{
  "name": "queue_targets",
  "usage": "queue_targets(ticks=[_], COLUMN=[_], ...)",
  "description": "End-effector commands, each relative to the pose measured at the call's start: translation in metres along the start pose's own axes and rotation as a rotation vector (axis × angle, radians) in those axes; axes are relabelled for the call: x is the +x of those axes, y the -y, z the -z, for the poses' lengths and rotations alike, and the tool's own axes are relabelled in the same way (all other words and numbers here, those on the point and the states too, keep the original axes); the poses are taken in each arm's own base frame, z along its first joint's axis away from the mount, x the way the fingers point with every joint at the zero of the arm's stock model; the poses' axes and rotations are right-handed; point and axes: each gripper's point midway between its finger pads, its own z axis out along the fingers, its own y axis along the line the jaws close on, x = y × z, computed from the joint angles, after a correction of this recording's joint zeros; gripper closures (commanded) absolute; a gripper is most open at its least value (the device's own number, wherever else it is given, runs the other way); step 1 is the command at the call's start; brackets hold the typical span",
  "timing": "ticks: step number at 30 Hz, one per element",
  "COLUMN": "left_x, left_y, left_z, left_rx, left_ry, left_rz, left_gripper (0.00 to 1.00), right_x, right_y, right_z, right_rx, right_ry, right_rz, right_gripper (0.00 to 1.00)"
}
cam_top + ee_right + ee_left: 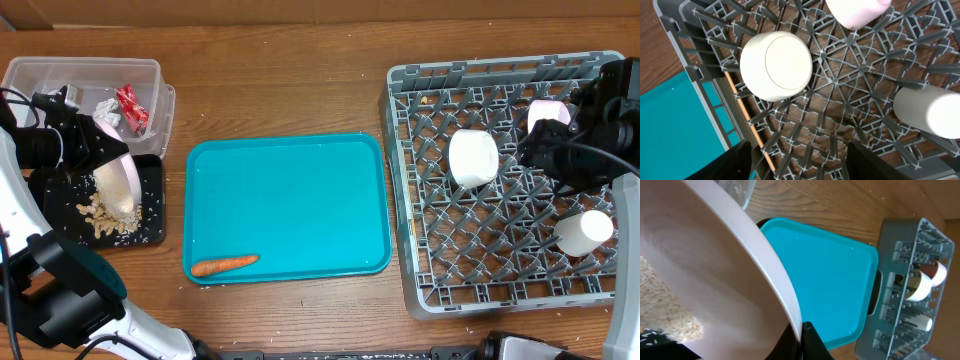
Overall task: Sort waste into correct bins and load items into the dishwasher
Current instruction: 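Tilt the plate to dump rice and shells onto the black tray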
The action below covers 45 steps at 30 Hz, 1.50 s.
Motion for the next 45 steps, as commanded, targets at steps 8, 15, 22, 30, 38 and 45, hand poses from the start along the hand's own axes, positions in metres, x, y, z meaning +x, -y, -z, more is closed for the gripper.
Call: queue_targets(ticks=[8,15,22,30,38,45], left_x=[0.003,0.008,0.007,0.006,0.014,0.023], left_y=[0.012,0.01,0.015,-0.009,-0.003,0.01], left_z=[0.006,-0.002,0.012,0.023,0.024,0.019], left_rx=[0.15,0.243,0.349,0.3,0.32,0.338], left_ry=[0.046,0.059,0.115,0.152,0.119,0.071], left_rz=[-0.082,-0.07,-0.036,-0.007,0.038,0.024], left_gripper=[0.96,0.96,0.96,0.96,0.96,0.96], right_x=[-0.004,-0.003,-0.002,-0.003,-0.003,-0.003], right_y=[0.001,0.001,0.001,0.001,0.001,0.001], right_z=[0.007,0.007,0.007,0.007,0.007,0.007], right_rx=[0.003,0.003,0.004,0.004,0.003,0.003], right_ry=[0.029,0.026,0.022,0.023,0.026,0.025], right_rz=[0.006,0.005,0.005,0.005,0.005,0.005], right_gripper=[0.37,0.37,0.37,0.37,0.37,0.37])
